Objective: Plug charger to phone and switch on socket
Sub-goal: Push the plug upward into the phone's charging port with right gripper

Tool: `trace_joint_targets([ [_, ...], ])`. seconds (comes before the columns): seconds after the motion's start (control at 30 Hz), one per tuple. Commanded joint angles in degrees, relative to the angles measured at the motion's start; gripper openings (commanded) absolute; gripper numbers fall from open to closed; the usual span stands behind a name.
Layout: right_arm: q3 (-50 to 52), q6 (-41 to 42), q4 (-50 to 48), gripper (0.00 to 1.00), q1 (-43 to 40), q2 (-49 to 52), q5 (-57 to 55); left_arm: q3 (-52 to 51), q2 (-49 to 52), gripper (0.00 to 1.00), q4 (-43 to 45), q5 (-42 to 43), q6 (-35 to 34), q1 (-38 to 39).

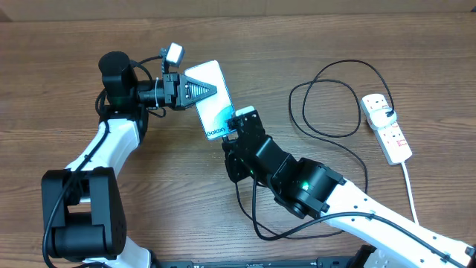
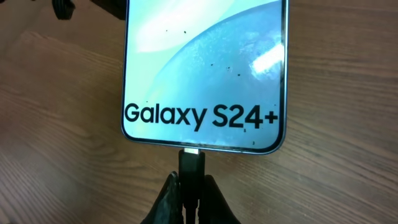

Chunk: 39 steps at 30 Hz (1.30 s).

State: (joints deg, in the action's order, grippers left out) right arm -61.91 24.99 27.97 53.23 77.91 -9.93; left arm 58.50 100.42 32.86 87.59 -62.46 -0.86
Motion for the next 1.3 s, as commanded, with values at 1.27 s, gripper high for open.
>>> trace_joint_targets([
  [1.27,-1.9,-1.0,3.7,0.05,-0.2,3.2,4.3,0.5,-0.4,0.04,0.2,3.0,9.7,3.8],
])
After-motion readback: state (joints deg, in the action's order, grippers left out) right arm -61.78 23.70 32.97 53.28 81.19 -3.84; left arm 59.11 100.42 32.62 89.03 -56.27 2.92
